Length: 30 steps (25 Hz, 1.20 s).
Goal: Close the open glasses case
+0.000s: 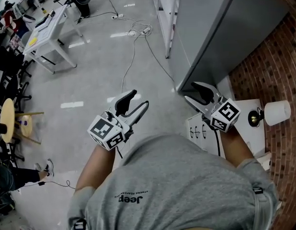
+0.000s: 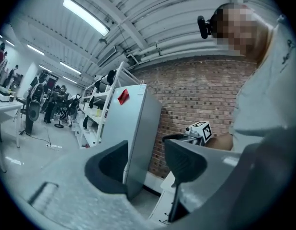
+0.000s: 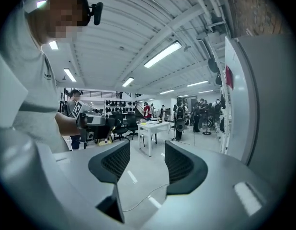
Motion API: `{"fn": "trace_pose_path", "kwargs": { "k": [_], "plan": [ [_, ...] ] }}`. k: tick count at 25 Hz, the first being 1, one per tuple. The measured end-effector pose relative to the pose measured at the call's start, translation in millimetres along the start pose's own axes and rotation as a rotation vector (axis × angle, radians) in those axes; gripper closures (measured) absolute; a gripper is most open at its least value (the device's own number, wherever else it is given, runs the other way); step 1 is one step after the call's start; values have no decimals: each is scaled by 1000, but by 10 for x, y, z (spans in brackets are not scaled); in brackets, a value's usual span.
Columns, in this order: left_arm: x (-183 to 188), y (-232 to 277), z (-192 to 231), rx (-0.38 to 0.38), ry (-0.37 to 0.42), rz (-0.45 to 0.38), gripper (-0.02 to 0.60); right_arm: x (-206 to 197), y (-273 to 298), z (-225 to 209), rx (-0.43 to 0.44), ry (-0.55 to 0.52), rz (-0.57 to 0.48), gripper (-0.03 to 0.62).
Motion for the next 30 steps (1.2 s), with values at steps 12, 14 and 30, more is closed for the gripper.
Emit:
{"fn": "trace_pose_path", "kwargs": {
  "k": [12, 14, 30],
  "plan": [
    [-506, 1301, -591, -265, 17, 127, 308, -383, -1175, -614, -154, -82, 132, 301],
    [-656, 1591, -733, -312, 27, 146, 305, -496, -1430, -756, -181, -90, 156, 295],
    [-2266, 3209, -1858, -519, 102, 364, 222, -2013, -2486, -1475, 5, -190, 503, 226]
  ]
}}
Point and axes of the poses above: the fingertips, and each gripper's own axes: y forward along the fingers, z to its left, x out of its top, the point moved 6 cm from there along -y, backward along the fingers, and after that the axes turned 2 degrees about -z, right-handed, at the moved point
